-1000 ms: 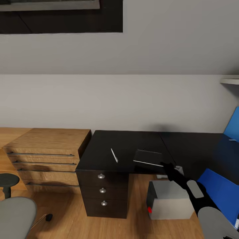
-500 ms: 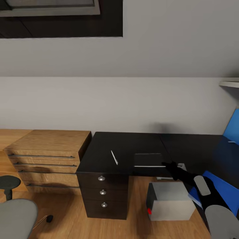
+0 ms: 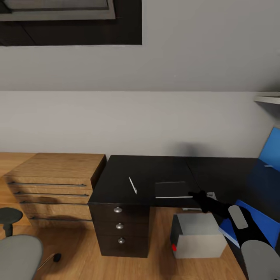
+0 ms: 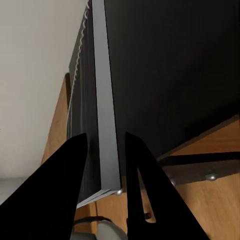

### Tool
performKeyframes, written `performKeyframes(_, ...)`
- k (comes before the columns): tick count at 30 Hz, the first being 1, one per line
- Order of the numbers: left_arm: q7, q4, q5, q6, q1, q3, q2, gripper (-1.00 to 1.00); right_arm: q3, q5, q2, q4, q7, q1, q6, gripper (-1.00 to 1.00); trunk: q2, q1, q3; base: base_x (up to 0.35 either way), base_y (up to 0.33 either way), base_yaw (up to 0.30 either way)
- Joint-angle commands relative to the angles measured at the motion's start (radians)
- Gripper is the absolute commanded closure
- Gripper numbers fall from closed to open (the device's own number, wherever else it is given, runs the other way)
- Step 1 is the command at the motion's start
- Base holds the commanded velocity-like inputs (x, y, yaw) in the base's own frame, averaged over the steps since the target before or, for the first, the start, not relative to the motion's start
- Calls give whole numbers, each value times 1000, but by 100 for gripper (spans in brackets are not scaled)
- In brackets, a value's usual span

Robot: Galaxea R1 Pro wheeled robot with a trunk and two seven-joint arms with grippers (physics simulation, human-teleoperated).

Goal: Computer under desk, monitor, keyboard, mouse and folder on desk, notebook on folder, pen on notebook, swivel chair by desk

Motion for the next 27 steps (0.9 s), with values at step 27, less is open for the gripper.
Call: performKeyframes(27,2,0,-5,3,0,3,-1,-100,-4,14,0,-3,6,-1,5,100,-1,0,-1,-132,56,-247)
